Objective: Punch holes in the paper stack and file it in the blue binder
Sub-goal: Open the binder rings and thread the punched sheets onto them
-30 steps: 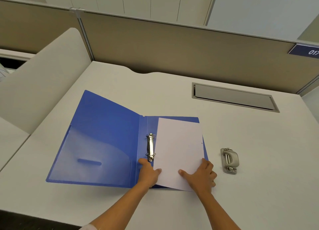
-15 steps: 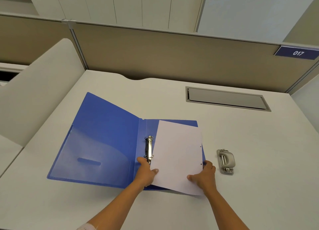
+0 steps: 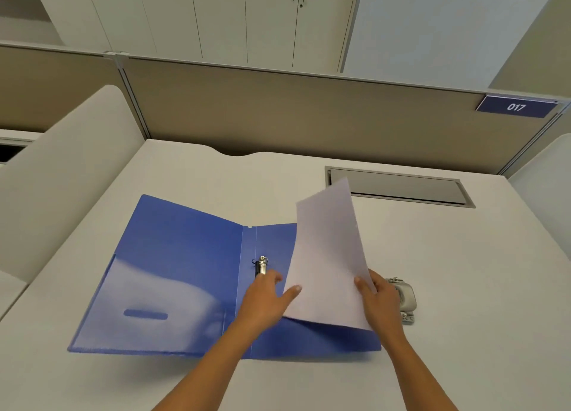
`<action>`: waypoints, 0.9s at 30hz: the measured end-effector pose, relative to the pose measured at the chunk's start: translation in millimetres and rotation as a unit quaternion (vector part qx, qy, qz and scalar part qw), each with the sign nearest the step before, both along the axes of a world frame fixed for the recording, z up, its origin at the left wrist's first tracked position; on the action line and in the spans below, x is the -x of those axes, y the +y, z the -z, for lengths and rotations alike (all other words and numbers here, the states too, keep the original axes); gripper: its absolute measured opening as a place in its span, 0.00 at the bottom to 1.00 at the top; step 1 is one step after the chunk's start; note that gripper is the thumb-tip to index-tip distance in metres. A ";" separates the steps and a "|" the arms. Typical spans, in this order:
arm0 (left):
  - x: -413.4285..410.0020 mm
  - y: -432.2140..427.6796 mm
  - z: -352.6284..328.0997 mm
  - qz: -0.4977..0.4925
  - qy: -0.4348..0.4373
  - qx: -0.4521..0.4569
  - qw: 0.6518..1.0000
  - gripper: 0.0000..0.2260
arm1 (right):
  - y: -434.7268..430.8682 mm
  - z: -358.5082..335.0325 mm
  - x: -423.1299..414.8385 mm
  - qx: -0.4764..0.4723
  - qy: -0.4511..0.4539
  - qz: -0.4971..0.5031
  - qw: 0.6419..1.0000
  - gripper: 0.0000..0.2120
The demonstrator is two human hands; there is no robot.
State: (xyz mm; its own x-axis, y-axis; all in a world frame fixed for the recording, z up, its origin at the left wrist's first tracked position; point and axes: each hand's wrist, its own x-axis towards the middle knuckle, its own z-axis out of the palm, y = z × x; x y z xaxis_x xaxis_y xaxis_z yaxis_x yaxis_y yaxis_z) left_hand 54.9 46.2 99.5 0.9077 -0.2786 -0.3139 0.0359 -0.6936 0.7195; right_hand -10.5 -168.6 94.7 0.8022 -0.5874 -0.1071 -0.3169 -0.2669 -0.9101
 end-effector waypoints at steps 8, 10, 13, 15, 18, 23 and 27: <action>-16.5 -39.1 -91.6 -0.028 0.031 0.429 0.902 0.21 | 57.2 -44.7 -1.4 0.141 -0.174 -0.137 0.965 0.33; -17.8 -45.6 -100.0 -0.115 -0.002 0.471 0.875 0.09 | 71.5 -48.1 -2.2 0.184 -0.201 -0.179 0.945 0.32; -23.2 -42.5 -101.9 -0.167 -0.031 0.472 0.865 0.03 | 83.0 -51.9 -5.0 0.166 -0.182 -0.244 0.938 0.26; -26.1 -34.2 -103.1 -0.145 -0.034 0.456 0.877 0.02 | 78.9 -52.4 -8.4 0.134 -0.175 -0.259 0.940 0.31; -30.6 -19.2 -107.7 -0.065 -0.028 0.426 0.902 0.04 | 59.0 -61.9 -19.2 0.057 -0.188 -0.199 0.960 0.37; -37.7 -0.8 -117.7 0.048 0.000 0.389 0.920 0.07 | 4.7 -84.3 -40.6 -0.080 -0.144 -0.076 0.983 0.48; -44.5 4.0 -114.2 0.034 0.019 0.381 0.924 0.09 | -27.7 -88.7 -45.7 -0.147 -0.110 -0.119 0.976 0.30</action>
State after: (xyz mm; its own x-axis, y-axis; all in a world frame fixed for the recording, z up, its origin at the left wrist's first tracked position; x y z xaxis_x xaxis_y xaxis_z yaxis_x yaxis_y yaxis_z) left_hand 99.4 50.2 213.6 0.8722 -0.4879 -0.0347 0.0460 0.0112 0.9989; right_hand 35.2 -196.3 183.4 0.9349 -0.3510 -0.0525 -0.0657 -0.0258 -0.9975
